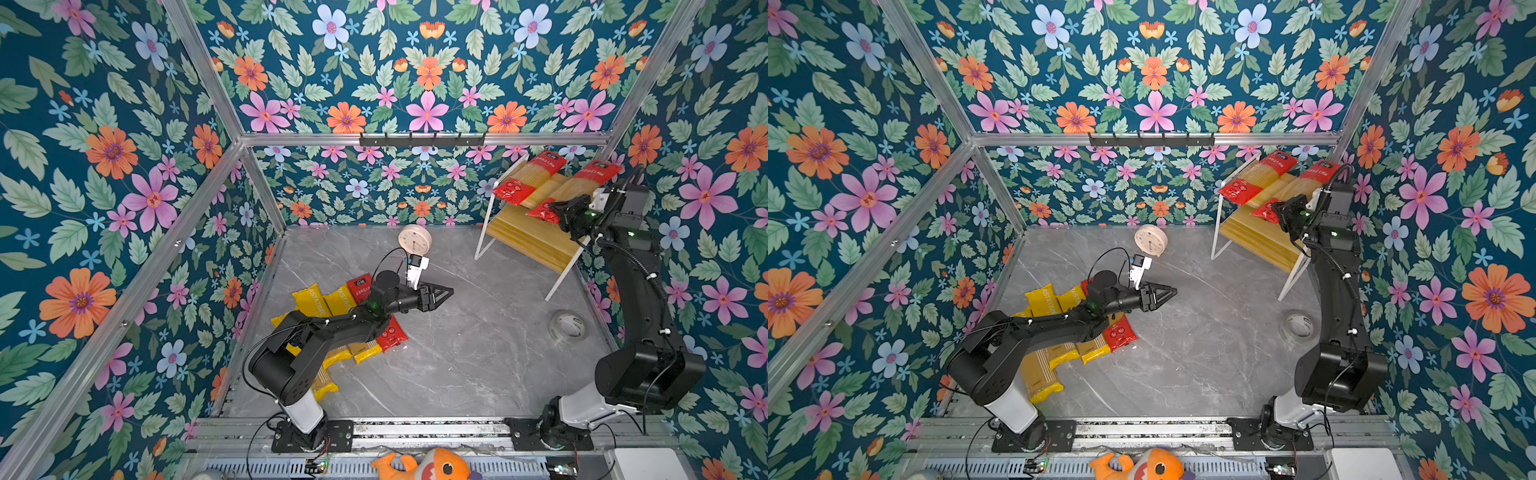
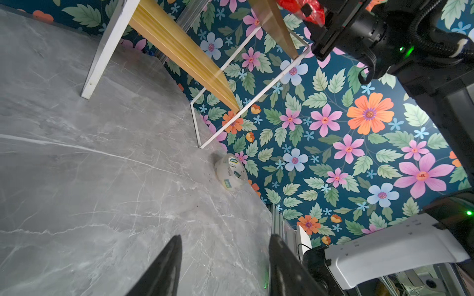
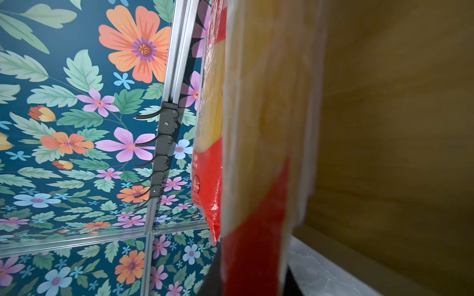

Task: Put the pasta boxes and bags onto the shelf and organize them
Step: 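Carry the red bag with the right gripper onto the upper shelf tier, then open the right gripper to release the bag and withdraw from the shelf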

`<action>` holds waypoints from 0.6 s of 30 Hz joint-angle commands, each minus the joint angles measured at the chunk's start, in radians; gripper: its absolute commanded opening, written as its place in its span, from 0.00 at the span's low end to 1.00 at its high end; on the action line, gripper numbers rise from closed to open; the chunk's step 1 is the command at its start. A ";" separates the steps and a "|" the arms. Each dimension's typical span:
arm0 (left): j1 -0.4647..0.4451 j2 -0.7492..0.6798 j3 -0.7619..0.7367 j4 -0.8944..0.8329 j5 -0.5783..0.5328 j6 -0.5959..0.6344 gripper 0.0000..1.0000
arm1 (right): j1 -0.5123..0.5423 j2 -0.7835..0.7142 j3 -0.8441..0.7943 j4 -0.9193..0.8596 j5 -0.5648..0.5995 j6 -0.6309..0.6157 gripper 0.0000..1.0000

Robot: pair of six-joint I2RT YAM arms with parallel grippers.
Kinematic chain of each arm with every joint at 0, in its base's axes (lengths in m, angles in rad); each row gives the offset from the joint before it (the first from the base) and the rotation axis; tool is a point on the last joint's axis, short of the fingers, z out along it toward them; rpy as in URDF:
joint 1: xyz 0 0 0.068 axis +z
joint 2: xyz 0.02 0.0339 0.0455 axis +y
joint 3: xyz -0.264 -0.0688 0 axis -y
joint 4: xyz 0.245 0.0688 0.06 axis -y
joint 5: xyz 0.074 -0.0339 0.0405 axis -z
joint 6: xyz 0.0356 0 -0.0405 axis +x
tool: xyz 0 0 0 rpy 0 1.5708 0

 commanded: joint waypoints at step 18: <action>-0.003 0.000 -0.005 0.001 -0.009 0.039 0.56 | -0.026 0.039 0.189 -0.284 0.113 -0.173 0.49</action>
